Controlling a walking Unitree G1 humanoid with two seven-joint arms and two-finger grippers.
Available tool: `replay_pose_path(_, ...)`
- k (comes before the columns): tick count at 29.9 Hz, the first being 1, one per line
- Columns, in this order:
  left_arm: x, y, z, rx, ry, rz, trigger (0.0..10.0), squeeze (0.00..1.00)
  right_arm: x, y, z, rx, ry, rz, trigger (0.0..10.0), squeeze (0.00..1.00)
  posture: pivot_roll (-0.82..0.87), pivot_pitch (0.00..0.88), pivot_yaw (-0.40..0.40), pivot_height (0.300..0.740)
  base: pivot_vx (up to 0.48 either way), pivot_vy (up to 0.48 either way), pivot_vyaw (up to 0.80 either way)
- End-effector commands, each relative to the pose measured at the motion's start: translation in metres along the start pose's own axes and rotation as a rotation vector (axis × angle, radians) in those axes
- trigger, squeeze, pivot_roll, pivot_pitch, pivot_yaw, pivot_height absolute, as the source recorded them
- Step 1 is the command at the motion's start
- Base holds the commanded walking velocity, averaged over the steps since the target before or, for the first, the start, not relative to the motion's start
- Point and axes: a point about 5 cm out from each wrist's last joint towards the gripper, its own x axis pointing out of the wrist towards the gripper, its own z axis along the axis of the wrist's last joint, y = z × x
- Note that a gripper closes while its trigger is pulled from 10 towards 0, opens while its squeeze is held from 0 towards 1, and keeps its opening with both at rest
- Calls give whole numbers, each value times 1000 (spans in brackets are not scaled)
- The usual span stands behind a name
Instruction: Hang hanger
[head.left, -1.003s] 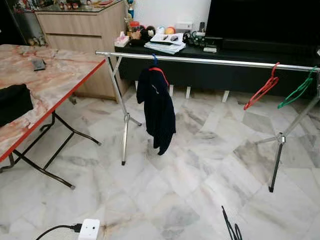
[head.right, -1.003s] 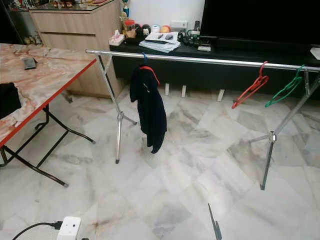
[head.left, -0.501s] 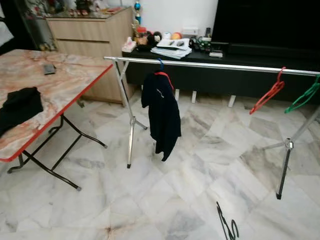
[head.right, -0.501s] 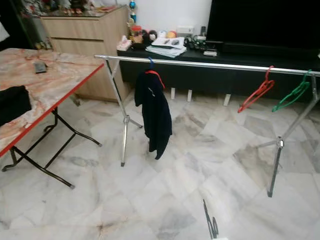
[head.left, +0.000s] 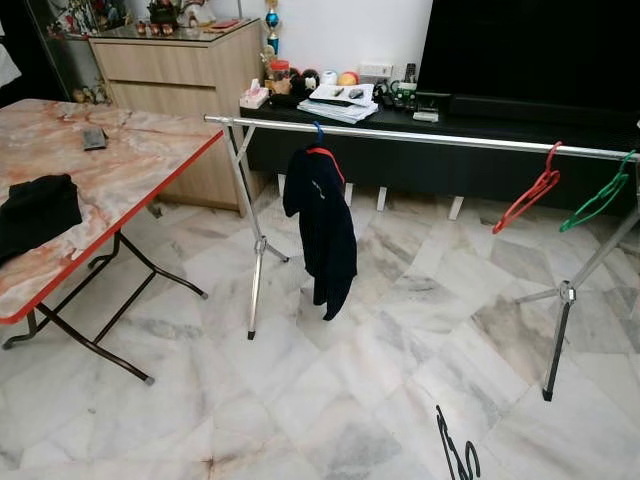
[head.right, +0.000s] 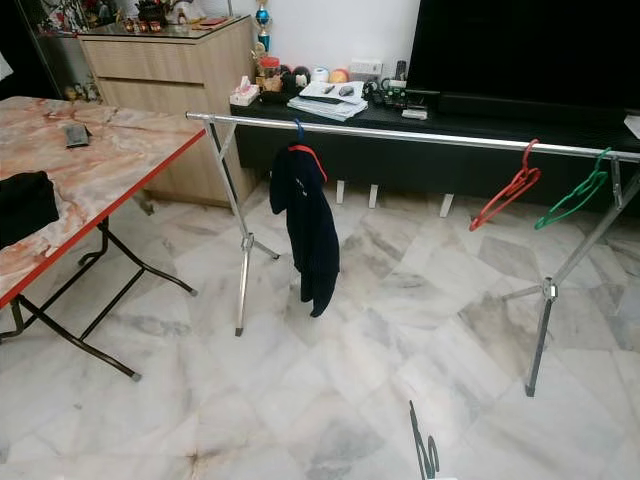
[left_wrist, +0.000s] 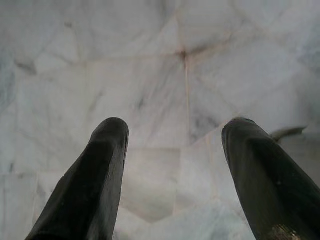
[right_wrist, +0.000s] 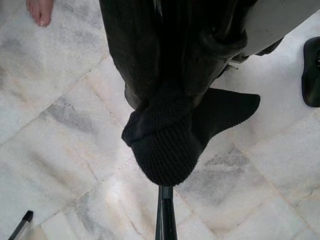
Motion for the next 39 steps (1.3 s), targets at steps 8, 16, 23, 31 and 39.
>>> replay_pose_path(8,0,-3,-2,5,13,-23,10000,0,-1,-8,-4,165,19,-72,0,0,63,0,14,740,0,0,0)
replay_pose_path(16,-1,-1,-3,4,13,-21,10000,0,-2,-12,-6,179,27,-82,0,0,63,0,15,740,0,0,0)
replay_pose_path(23,0,-3,-3,8,14,-29,10000,0,-2,-13,-8,187,34,-81,0,0,61,0,16,740,0,0,0)
replay_pose_path(31,0,-5,-4,7,17,-35,10000,0,-3,-14,-11,197,42,-85,0,0,60,0,16,740,0,0,0)
replay_pose_path(39,-1,-6,-5,7,21,-37,10000,0,-3,-15,-13,206,47,-89,0,0,60,0,17,740,0,0,0)
